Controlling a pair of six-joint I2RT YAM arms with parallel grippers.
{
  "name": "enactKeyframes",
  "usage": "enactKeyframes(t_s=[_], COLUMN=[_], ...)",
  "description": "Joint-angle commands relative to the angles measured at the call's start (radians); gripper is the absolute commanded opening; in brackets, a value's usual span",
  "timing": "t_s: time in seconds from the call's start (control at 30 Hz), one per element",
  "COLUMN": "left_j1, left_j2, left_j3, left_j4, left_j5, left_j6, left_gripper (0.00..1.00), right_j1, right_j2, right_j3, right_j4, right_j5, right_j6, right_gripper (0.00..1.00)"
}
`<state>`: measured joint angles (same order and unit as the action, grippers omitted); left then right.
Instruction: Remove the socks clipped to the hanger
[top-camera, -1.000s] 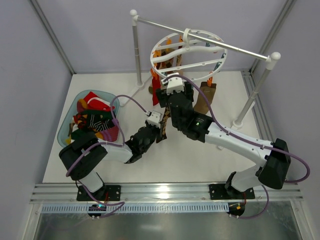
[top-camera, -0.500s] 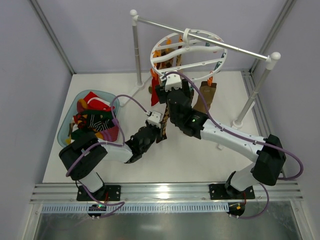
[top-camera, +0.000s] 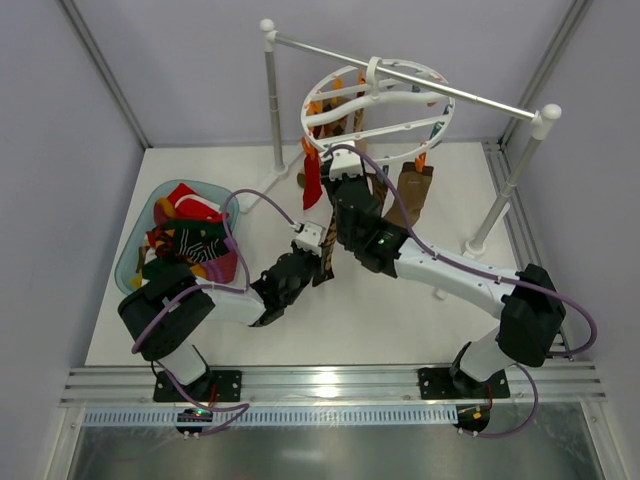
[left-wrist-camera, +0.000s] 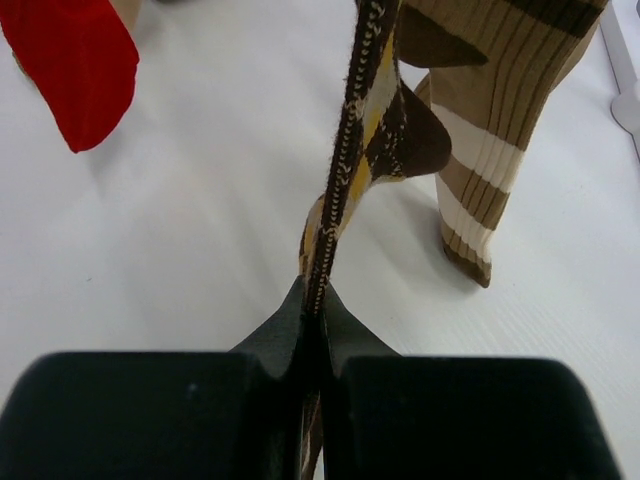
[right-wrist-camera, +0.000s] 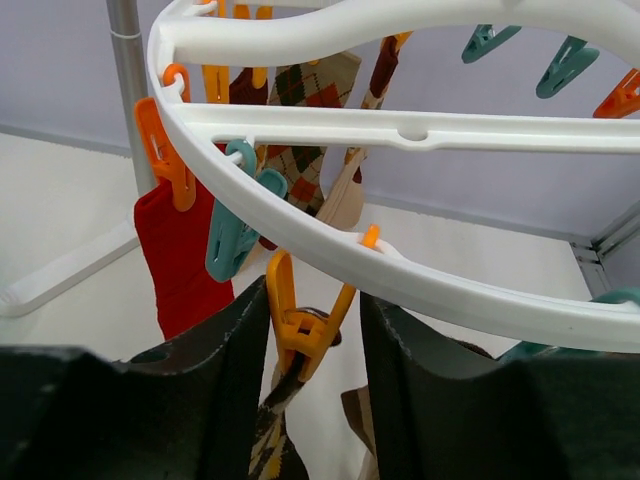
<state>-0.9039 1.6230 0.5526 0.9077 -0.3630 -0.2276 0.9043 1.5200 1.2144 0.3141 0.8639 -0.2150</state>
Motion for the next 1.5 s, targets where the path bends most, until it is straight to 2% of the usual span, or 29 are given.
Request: enactKeyframes(t_s=[0.0,0.03,0.13,0.43,0.57,0.6,0.63,0.67,0.83,0.97,1.2,1.43,1.47], left_j1=[-0.001,-0.003,-0.003,-0.003,-0.001,-0.001,-0.001,-0.003,-0.003,0.008,0.189,0.333,0.399], left_j2=[-0.006,-0.006,-0.005,-0.003,-0.008,-0.009,-0.017,-0.018,-0.041,-0.060,-0.150,-0.300,-0.313], left_j3=[0.021,0.021,0.021,0.023,0.020,0.018,0.015,0.015,0.001,0.017,-0.029,-0.005,-0.005], left_j4=[0.022,0.022,0.020,0.013,0.010,0.010,0.008,0.004,-0.013,-0.070,-0.138,-0.300,-0.320], left_j5=[0.006,0.006,0.006,-0.007,-0.030,-0.034,-0.039,-0.048,-0.102,-0.148,-0.027,-0.108,-0.087], left_j6=[0.004,0.004,0.004,0.001,-0.001,-0.001,-0.001,-0.003,-0.016,-0.032,-0.180,-0.232,-0.249], left_gripper=[0.00,0.00,0.00,0.00,0.00,0.00,0.00,0.00,0.00,0.00,0.00,0.00,0.00], right_j1=[-0.018,-0.021,-0.025,-0.025,-0.025,-0.024,-0.025,-0.024,-0.024,-0.024,-0.024,-0.025,-0.025], right_j2=[0.017,0.025,0.032,0.037,0.028,0.026,0.022,0.019,-0.040,-0.128,-0.240,-0.333,-0.346], right_j3=[0.008,0.011,0.008,0.004,-0.003,-0.004,-0.006,-0.010,-0.104,-0.180,-0.272,-0.332,-0.343], right_j4=[0.092,0.092,0.106,0.123,0.108,0.102,0.094,0.085,0.085,0.073,0.062,0.048,0.052], right_j5=[0.030,0.029,0.035,0.037,0.041,0.043,0.046,0.047,0.038,-0.028,-0.074,-0.089,-0.089], right_j6=[-0.026,-0.026,-0.030,-0.038,-0.034,-0.031,-0.027,-0.023,0.025,0.066,0.080,0.080,0.081], right_gripper=[0.41,0.40,0.04,0.04,0.68,0.73,0.93,0.96,0.99,1.00,1.00,1.00,1.00])
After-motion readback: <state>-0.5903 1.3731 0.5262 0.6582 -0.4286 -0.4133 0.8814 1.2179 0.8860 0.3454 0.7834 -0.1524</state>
